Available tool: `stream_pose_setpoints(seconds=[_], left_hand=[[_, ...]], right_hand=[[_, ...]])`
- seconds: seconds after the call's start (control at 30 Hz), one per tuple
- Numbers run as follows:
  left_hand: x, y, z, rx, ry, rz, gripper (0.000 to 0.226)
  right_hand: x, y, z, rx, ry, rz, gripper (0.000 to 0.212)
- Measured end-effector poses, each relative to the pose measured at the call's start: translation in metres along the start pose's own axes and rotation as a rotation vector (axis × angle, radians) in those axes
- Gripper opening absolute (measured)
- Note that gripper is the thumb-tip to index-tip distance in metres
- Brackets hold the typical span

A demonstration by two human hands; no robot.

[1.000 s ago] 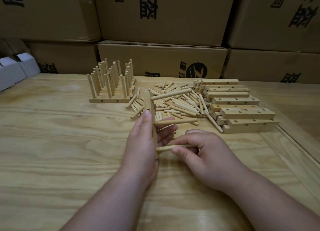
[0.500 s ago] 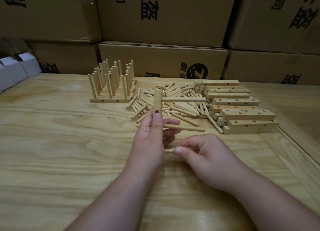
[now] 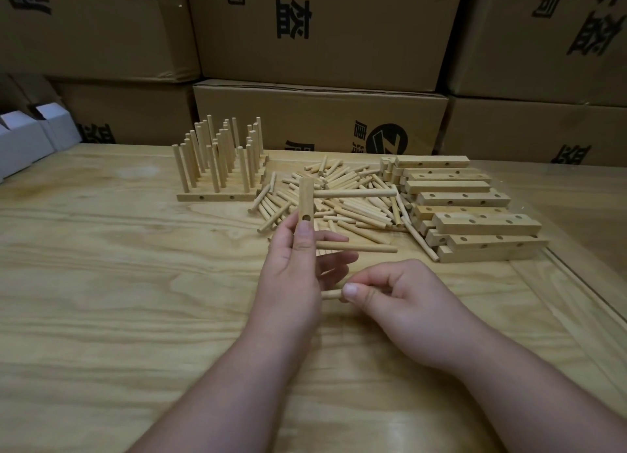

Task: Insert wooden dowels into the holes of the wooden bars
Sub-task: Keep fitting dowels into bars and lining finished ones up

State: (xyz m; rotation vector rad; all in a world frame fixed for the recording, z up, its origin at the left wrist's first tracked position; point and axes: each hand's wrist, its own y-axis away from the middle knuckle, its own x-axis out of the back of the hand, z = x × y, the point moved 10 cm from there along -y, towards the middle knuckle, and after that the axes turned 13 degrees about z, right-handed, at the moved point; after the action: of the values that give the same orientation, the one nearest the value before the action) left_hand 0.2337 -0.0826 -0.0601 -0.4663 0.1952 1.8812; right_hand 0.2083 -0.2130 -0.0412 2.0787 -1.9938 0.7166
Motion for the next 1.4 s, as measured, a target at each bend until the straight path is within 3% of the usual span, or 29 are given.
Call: stream_pose_setpoints(seconds=[0.23, 0.47, 0.67, 0.8, 1.07, 1.23, 1.4], left_hand=[[0.004, -0.004, -0.006, 0.065, 0.08, 0.034, 0.058], [0.008, -0.004, -0.003, 0.018, 0.055, 0.079, 0.03], [0.004, 0.0, -0.004, 0.088, 0.06, 0.037, 0.049], [0.004, 0.0, -0.005, 0.089, 0.042, 0.029, 0.04], [0.009, -0.005, -0.014, 0.12, 0.023, 0.091, 0.044], [0.013, -0.007, -0.018, 0.159, 0.054, 0.124, 0.039], [0.008, -0.007, -0.018, 0.148, 0.04, 0.076, 0.039]], right_hand=[[-0.002, 0.0, -0.003, 0.052, 0.034, -0.003, 0.03], [-0.002, 0.004, -0.002, 0.069, 0.101, 0.059, 0.013], [-0.004, 0.002, 0.005, 0.022, 0.068, 0.011, 0.016], [-0.006, 0.002, 0.007, 0.012, 0.055, -0.021, 0.021], [0.005, -0.002, 0.02, -0.116, -0.22, 0.212, 0.013], [0.024, -0.001, 0.019, -0.128, -0.421, 0.359, 0.039], [0.042, -0.004, 0.021, -0.094, -0.455, 0.468, 0.014]])
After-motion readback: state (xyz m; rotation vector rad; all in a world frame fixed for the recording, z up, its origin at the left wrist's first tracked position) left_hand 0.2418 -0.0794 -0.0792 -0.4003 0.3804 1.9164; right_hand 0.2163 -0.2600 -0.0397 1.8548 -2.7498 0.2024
